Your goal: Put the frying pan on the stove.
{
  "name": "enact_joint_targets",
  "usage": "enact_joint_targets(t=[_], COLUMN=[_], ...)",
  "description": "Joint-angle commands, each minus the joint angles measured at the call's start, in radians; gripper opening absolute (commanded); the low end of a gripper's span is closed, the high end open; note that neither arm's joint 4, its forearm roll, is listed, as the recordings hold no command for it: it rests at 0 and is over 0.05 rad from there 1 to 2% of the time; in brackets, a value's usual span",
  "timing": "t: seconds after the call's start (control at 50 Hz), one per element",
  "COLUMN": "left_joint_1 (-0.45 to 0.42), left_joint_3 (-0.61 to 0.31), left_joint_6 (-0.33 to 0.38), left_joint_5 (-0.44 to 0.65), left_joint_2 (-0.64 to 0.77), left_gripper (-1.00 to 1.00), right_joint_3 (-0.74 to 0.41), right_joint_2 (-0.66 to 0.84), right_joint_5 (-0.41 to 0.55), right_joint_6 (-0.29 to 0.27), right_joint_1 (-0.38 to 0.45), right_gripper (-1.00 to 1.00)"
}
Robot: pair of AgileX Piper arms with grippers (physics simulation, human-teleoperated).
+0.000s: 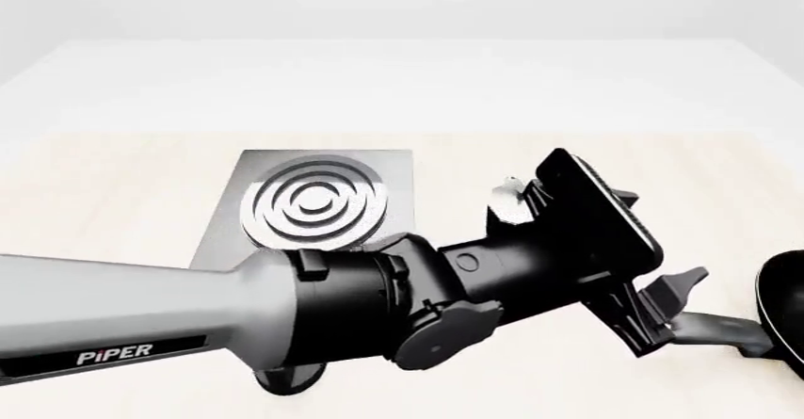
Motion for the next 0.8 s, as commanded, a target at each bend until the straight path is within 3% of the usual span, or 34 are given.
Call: enact_joint_targets(t=[0.02,0.2,0.8], left_joint_1=[0.002,0.006,0.002], left_joint_3=[-0.089,-0.193,-0.381], left_joint_6=[-0.004,0.009,0.026], left_joint_5=[0.043,0.115,0.251], left_joint_2=[0.075,0.138,0.267], left_gripper=[1.0,1.0,1.0], right_joint_3=[-0.009,0.004,-0.025], right_joint_2=[0.0,0.0,0.0], right_joint_5=[0.003,-0.013,0.002], right_joint_6=[0.006,0.011,0.021], right_joint_1=[-0.002,-0.004,-0.007], right_gripper=[1.0,1.0,1.0])
